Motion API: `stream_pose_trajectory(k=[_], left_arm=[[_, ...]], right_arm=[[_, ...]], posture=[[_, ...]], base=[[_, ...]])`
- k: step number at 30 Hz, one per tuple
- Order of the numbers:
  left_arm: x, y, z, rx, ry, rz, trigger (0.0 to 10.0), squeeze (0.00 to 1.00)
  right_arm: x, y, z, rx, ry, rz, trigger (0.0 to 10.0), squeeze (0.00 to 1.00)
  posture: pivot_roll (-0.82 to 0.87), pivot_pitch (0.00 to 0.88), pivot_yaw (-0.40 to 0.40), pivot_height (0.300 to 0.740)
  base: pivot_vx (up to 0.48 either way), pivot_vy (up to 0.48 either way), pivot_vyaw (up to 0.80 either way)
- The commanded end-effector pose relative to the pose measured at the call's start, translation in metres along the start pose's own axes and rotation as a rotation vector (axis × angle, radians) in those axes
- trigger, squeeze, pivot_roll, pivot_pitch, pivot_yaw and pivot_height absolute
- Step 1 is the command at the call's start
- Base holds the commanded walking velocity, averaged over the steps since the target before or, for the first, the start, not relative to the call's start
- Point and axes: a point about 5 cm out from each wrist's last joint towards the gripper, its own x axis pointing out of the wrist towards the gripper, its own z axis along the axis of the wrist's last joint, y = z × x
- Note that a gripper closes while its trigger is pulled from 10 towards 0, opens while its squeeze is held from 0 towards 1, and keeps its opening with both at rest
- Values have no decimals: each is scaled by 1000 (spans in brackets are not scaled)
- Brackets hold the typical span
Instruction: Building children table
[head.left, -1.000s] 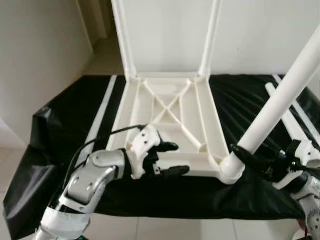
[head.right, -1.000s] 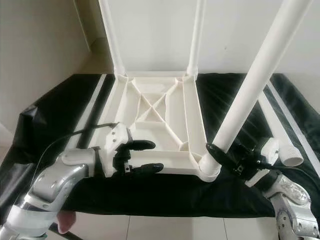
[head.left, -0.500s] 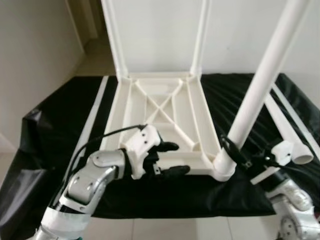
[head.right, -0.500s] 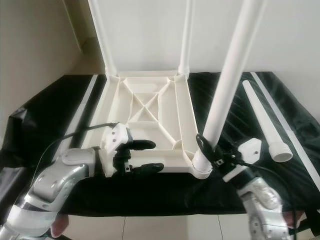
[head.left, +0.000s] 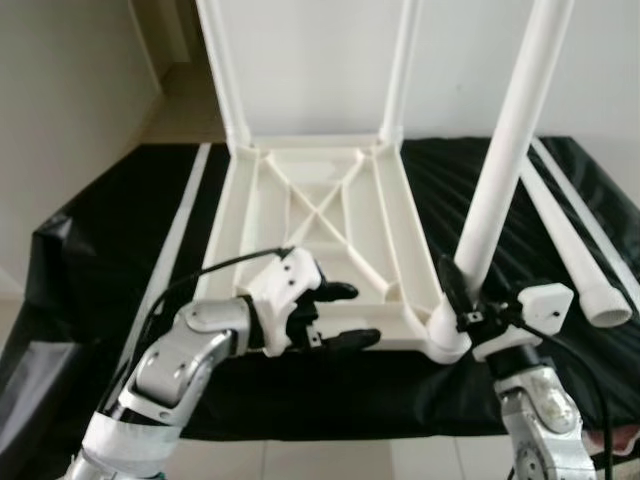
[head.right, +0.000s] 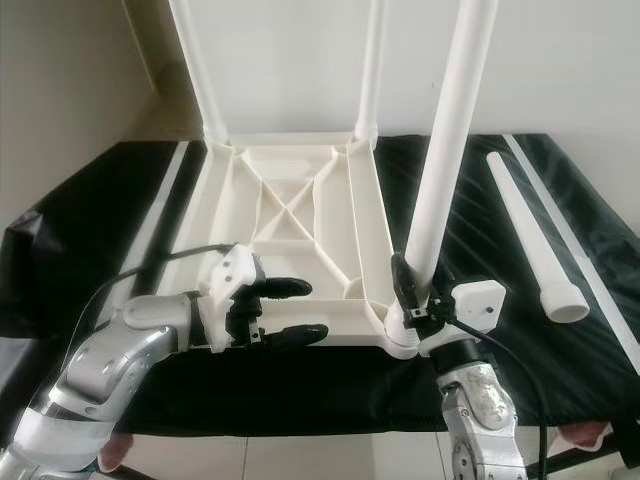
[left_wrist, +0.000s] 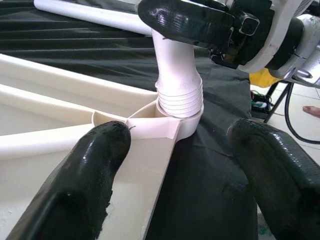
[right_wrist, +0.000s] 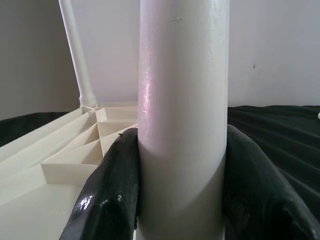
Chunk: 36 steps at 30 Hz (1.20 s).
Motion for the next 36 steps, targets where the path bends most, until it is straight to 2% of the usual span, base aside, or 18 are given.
stream_pose_trajectory(k=[1,3,5,6,9,11,15,19,30,36], left_arm=[[-1,4,0,-7,3,31,10000,0],[-1,5,0,-5,2,32,10000,0],[-1,7,2,0,-1,35,10000,0],[-1,7,2,0,-1,35,10000,0],[0,12,5,7,-10,45,10000,0],[0,14,6,11,-14,50,10000,0],[1,15,6,13,-16,56,10000,0],[1,16,6,9,-21,64,10000,0],[5,16,6,0,-37,81,10000,0],[4,16,4,-3,-36,82,10000,0]], right_arm=[[-7,2,-17,4,101,17,10000,0],[-4,2,-10,-4,76,28,10000,0],[3,-2,8,4,20,53,10000,0],[3,-2,8,4,20,53,10000,0],[15,-12,35,26,-30,73,10000,0],[20,-15,43,44,-32,58,10000,0],[24,-19,46,51,-20,36,10000,0],[34,-33,52,46,10,-20,10000,0],[48,-63,55,-14,182,-107,10000,0],[48,-67,53,18,270,-136,10000,0]], posture=[[-16,29,60,740],[-17,30,60,740],[-21,28,57,740],[-21,28,57,740],[-23,25,49,740],[-25,23,47,740],[-25,22,40,740],[-30,18,33,740],[-35,8,24,740],[-34,7,24,740]], base=[[0,0,0],[0,0,0],[0,0,0],[0,0,0],[0,0,0],[0,0,0],[0,0,0],[0,0,0],[0,0,0],[0,0,0]])
